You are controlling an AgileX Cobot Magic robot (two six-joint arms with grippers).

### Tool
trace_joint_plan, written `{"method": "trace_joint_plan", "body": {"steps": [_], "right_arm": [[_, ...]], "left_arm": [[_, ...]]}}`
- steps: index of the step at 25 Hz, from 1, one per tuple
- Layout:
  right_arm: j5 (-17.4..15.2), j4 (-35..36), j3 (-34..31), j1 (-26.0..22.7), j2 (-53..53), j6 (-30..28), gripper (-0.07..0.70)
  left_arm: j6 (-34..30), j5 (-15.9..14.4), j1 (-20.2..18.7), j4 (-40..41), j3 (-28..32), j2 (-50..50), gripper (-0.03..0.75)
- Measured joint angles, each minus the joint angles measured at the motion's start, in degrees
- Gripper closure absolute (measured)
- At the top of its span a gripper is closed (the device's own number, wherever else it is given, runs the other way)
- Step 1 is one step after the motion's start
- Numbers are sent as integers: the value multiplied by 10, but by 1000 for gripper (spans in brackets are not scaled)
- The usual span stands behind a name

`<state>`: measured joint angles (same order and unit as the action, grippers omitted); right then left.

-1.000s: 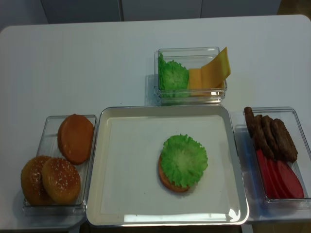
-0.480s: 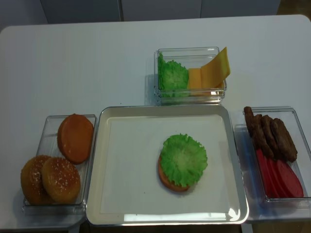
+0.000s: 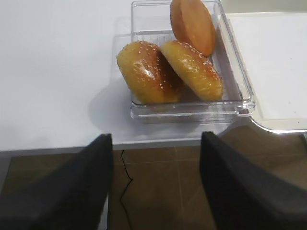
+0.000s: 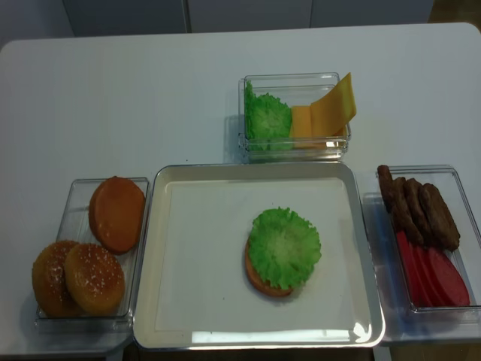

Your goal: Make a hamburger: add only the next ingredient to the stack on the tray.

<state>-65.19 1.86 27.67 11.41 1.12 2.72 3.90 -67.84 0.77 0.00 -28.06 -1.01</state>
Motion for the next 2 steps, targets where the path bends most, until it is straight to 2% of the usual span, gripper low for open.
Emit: {"method": "trace_joint_plan", "body": {"steps": [2], "right_arm": [[0,0,0,0,0,0,188]], "left_arm": [[0,0,0,0,0,0,288]]}}
